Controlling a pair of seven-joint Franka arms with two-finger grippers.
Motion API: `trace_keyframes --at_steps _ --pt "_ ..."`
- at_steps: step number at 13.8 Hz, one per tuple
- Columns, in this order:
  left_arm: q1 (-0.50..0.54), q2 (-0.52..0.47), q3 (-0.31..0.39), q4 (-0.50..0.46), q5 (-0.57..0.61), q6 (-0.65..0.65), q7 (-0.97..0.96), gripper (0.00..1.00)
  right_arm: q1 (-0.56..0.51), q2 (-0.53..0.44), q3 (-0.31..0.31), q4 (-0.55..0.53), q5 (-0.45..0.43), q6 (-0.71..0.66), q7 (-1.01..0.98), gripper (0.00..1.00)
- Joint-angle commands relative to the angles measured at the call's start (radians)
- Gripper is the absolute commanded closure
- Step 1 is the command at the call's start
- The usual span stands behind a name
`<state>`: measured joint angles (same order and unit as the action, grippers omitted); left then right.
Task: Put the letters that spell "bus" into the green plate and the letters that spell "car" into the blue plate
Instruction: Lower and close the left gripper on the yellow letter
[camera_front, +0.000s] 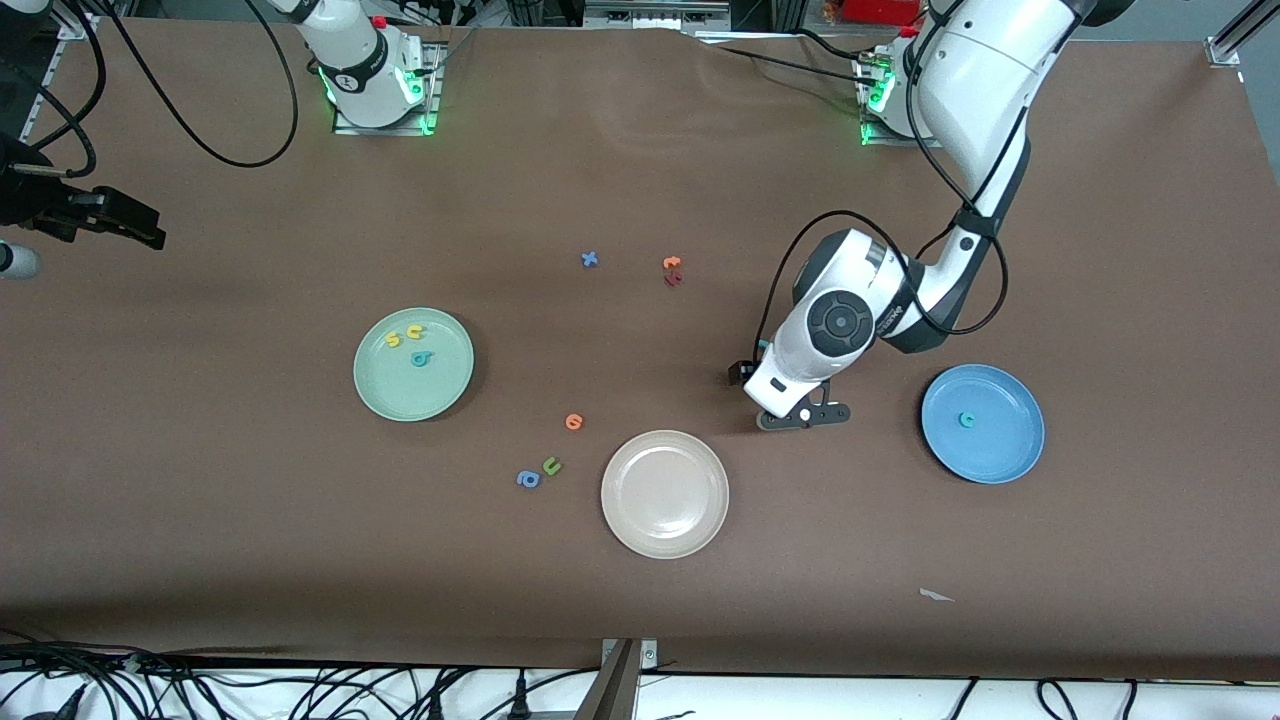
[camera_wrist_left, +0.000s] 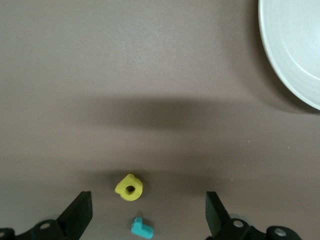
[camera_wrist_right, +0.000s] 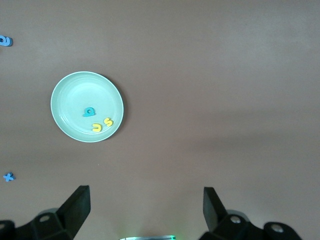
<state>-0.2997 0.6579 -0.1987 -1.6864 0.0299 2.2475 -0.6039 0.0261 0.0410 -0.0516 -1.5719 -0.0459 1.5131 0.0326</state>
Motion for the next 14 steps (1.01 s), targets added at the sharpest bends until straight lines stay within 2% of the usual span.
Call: trace_keyframes --at_steps 1,3,7,11,14 --pt "-0.016 -0.017 0.016 -0.071 -0.013 0.087 -0.001 0.0 -0.006 0.002 0.006 0.018 -0.011 -0.019 -0.014 0.0" --pt "-0.016 -0.014 0.015 -0.078 0.037 0.096 -0.004 0.0 -0.006 0.002 0.006 0.018 -0.009 -0.019 -0.016 0.0" --pt "-0.015 -0.011 0.018 -0.12 0.048 0.161 -0.01 0.01 -0.006 0.002 0.006 0.018 -0.008 -0.019 -0.016 0.0" --pt "-0.012 -0.007 0.021 -0.133 0.07 0.167 -0.01 0.11 -0.006 0.002 0.006 0.018 -0.005 -0.019 -0.016 0.0" --pt "-0.012 -0.007 0.022 -0.137 0.07 0.167 -0.01 0.27 -0.006 0.002 0.006 0.018 -0.005 -0.019 -0.016 0.0"
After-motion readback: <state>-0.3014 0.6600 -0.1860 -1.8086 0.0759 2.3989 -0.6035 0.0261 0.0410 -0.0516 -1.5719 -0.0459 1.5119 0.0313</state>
